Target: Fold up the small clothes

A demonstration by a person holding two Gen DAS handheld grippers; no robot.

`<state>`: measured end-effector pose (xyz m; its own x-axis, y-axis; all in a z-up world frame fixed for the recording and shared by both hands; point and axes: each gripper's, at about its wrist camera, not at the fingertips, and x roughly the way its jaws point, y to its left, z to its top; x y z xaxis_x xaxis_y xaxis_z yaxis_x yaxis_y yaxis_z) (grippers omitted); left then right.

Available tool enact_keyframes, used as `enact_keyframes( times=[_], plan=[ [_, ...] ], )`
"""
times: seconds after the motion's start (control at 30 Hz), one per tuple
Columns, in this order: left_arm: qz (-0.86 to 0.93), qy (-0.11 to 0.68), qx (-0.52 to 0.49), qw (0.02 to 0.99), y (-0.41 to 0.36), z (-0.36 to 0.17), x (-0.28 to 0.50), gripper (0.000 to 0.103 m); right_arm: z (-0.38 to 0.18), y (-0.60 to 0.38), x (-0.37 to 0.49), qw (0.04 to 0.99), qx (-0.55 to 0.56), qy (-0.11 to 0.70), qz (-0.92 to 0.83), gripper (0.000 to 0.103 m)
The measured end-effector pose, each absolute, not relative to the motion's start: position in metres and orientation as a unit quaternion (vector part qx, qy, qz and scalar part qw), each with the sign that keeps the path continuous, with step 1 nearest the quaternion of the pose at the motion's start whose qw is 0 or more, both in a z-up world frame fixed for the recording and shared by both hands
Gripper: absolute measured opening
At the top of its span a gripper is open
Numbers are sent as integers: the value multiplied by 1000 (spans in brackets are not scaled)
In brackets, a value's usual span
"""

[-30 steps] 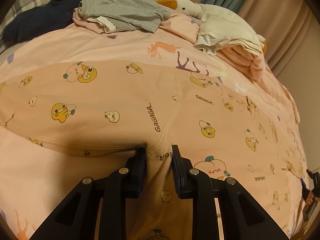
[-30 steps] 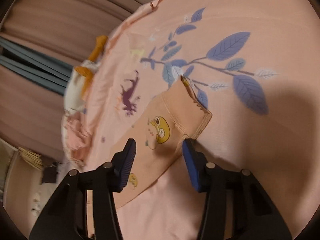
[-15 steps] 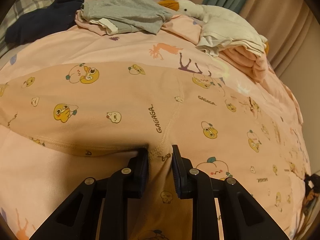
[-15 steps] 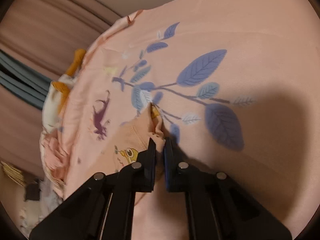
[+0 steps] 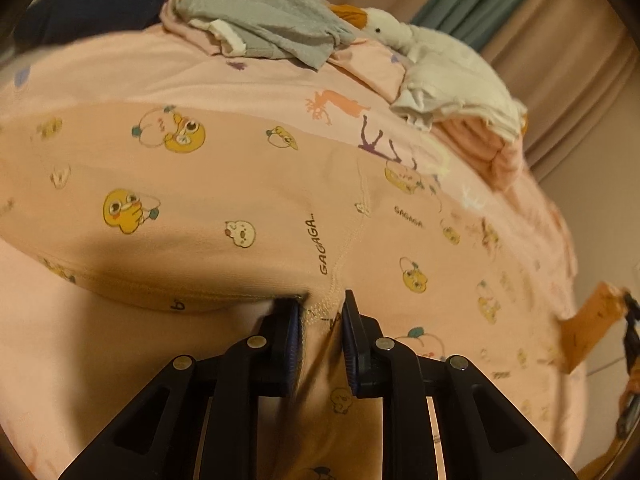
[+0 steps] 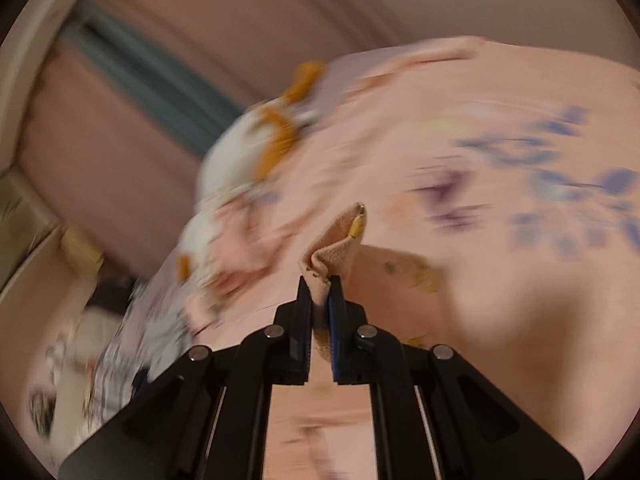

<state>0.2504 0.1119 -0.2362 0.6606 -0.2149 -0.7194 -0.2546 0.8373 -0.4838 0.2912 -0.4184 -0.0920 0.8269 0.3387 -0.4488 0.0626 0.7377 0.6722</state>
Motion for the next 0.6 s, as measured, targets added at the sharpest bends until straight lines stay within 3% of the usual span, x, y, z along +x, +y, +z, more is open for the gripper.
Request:
enact_keyframes(
  times=[0.17,0.37,0.47,0.53,0.6],
  plan=[
    [-33,397,-381,834,136,-251,249,19,-83,-269,326,881,291,342,148,7],
    [-34,399,-363,842,130,-247,252,18,-114,-84,327,861,181,415,233,8],
    [-51,392,-390,832,138,-252,251,18,-142,-34,332,860,111,446,223,21],
    [-64,390,-404,825,143,-255,250,18,-158,-17,337,847,61,480,220,62],
    [-71,390,-402,825,145,-254,250,18,-159,-24,333,849,47,480,218,62]
  ],
)
